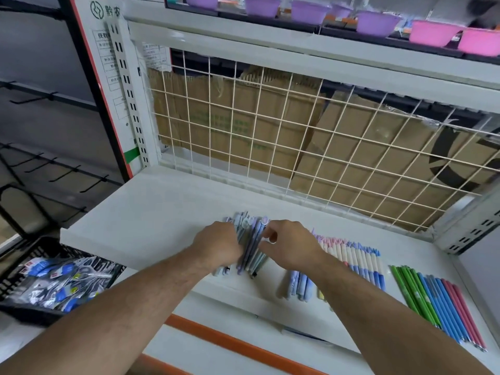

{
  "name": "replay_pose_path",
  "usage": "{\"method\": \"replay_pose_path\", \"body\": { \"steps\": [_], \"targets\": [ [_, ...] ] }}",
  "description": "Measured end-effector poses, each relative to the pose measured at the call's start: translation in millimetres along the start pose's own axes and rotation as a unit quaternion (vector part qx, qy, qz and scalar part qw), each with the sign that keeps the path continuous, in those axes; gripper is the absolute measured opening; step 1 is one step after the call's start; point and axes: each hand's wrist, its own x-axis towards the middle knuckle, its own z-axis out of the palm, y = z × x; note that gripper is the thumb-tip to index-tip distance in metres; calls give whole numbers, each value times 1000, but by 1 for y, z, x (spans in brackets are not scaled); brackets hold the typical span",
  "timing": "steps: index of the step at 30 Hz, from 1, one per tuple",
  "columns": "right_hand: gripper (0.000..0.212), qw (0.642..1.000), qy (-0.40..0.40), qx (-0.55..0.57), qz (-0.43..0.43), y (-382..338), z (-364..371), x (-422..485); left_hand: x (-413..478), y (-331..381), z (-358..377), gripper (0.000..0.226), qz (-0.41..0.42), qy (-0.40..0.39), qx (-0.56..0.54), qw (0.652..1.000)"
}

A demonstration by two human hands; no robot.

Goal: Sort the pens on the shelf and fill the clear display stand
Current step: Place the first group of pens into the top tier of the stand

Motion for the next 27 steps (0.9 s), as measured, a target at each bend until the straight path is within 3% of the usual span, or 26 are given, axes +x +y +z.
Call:
{"method": "replay_pose_path", "body": {
  "steps": [11, 23, 27],
  "targets": [
    [24, 999, 5, 31, 12, 9, -5, -13, -8, 1, -21, 17, -18, -49, -100, 994],
    [14, 995, 37, 96, 21, 21, -14, -52, -27, 21, -27, 30, -3, -14, -289, 957],
    [12, 992, 44, 111, 43, 31, -14, -68, -32, 37, -20, 23, 26, -19, -316, 948]
  ]
}}
